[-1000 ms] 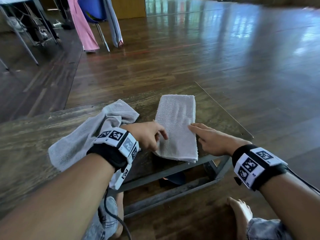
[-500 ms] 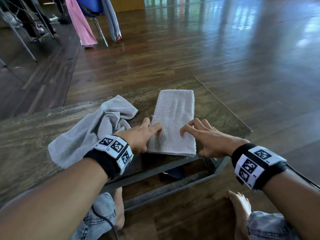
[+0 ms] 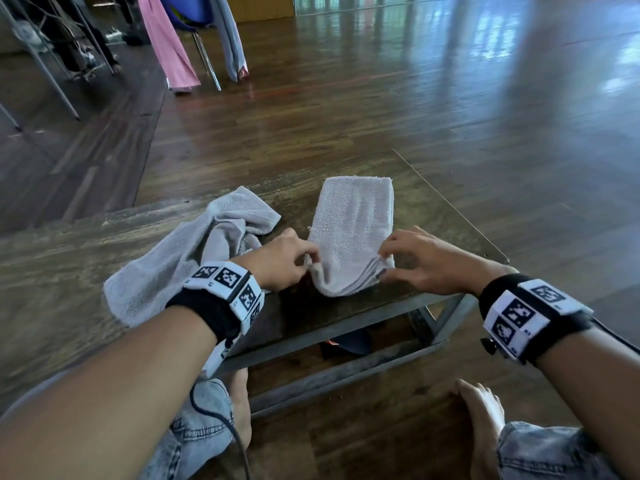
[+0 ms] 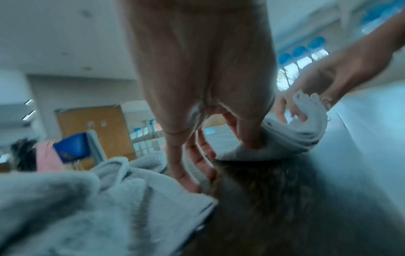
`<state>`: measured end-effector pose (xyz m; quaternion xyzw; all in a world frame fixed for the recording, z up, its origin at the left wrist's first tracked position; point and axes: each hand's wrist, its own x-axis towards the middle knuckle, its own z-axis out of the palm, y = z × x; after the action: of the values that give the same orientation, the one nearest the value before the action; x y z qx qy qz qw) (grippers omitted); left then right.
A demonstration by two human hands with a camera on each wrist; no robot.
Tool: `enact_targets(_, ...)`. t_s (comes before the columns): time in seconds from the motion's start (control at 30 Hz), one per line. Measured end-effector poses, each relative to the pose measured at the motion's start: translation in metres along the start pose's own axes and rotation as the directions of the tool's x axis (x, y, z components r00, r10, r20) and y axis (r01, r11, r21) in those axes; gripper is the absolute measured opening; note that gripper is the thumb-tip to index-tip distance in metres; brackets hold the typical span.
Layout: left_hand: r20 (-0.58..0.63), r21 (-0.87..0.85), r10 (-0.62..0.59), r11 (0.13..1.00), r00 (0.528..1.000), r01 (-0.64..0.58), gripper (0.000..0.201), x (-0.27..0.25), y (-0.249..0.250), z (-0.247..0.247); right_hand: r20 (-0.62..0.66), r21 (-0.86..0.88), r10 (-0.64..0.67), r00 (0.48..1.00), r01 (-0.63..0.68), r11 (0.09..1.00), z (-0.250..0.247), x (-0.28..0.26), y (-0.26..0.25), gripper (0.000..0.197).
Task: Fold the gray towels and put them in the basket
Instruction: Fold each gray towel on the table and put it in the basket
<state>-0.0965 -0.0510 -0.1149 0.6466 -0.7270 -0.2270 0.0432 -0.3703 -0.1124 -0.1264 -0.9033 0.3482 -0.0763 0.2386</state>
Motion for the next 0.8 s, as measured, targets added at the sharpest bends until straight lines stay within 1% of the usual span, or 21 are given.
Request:
enact_targets(0.07, -0.064, -0.052, -0.029, 0.998, 0.998, 0.026, 0.013, 0.005, 0.005, -0.002, -0.077, 0.111, 0.019, 0.997, -0.010, 0.994, -0.006, 0.002, 0.000, 0.013)
enact_targets(0.13, -0.177, -0.166, -0.065, 0.985, 0.982, 0.035, 0.014, 0.008, 0.014, -0.006, -0.164, 0.258, 0.053, 0.985, -0.009, 0.966, -0.012, 0.004, 0.001, 0.018)
enact_targets(0.17, -0.239, -0.244, -0.092, 0.969, 0.967, 0.032, 0.017, 0.009, 0.017, -0.009, -0.206, 0.322, 0.079, 0.975, -0.009, 0.947, -0.014, 0.005, 0.001, 0.019)
enact_targets(0.23, -0.340, -0.372, -0.163, 0.928, 0.926, 0.026, 0.026, 0.011, 0.023, -0.014, -0.270, 0.453, 0.138, 0.953, -0.001, 0.891, -0.016, 0.007, 0.002, 0.015)
enact_targets(0.3, -0.365, -0.388, -0.227, 0.919, 0.903, 0.074, 0.033, 0.014, 0.025, -0.016, -0.264, 0.591, 0.216, 0.940, -0.019, 0.807, -0.017, 0.008, 0.002, 0.012)
enact_targets(0.33, -0.341, -0.365, -0.258, 0.923, 0.904, 0.126, 0.036, 0.016, 0.026, -0.016, -0.220, 0.635, 0.258, 0.941, -0.062, 0.770, -0.017, 0.008, 0.003, 0.012)
enact_targets(0.37, -0.295, -0.330, -0.294, 0.924, 0.909, 0.191, 0.036, 0.017, 0.027, -0.014, -0.144, 0.659, 0.299, 0.943, -0.134, 0.740, -0.017, 0.008, 0.003, 0.012)
enact_targets(0.4, -0.235, -0.300, -0.330, 0.919, 0.914, 0.255, 0.035, 0.018, 0.028, -0.010, -0.042, 0.661, 0.337, 0.940, -0.227, 0.715, -0.017, 0.008, 0.003, 0.014)
enact_targets(0.47, -0.117, -0.286, -0.394, 0.892, 0.912, 0.349, 0.029, 0.021, 0.032, -0.003, 0.173, 0.626, 0.396, 0.902, -0.411, 0.663, -0.014, 0.007, 0.002, 0.022)
enact_targets(0.5, -0.080, -0.301, -0.420, 0.875, 0.904, 0.380, 0.030, 0.021, 0.035, 0.000, 0.236, 0.620, 0.416, 0.878, -0.465, 0.632, -0.013, 0.009, 0.003, 0.025)
enact_targets(0.53, -0.055, -0.324, -0.441, 0.856, 0.896, 0.402, 0.036, 0.021, 0.038, 0.002, 0.252, 0.626, 0.436, 0.864, -0.489, 0.607, -0.011, 0.011, 0.004, 0.026)
enact_targets(0.57, -0.041, -0.356, -0.456, 0.838, 0.889, 0.414, 0.042, 0.023, 0.040, 0.002, 0.229, 0.635, 0.463, 0.857, -0.491, 0.596, -0.010, 0.014, 0.005, 0.026)
enact_targets(0.6, -0.030, -0.393, -0.467, 0.819, 0.884, 0.419, 0.044, 0.026, 0.043, 0.002, 0.180, 0.640, 0.493, 0.851, -0.482, 0.598, -0.009, 0.018, 0.007, 0.025)
enact_targets(0.67, -0.026, -0.442, -0.468, 0.798, 0.883, 0.410, 0.037, 0.031, 0.048, -0.001, 0.064, 0.651, 0.552, 0.831, -0.454, 0.609, -0.009, 0.027, 0.009, 0.022)
enact_targets(0.73, -0.067, -0.409, -0.449, 0.827, 0.891, 0.386, 0.027, 0.040, 0.049, -0.006, -0.049, 0.650, 0.591, 0.805, -0.423, 0.631, -0.011, 0.036, 0.012, 0.024)
enact_targets(0.8, -0.127, -0.359, -0.427, 0.861, 0.895, 0.360, 0.024, 0.049, 0.047, -0.009, -0.169, 0.610, 0.592, 0.788, -0.389, 0.691, -0.014, 0.045, 0.016, 0.025)
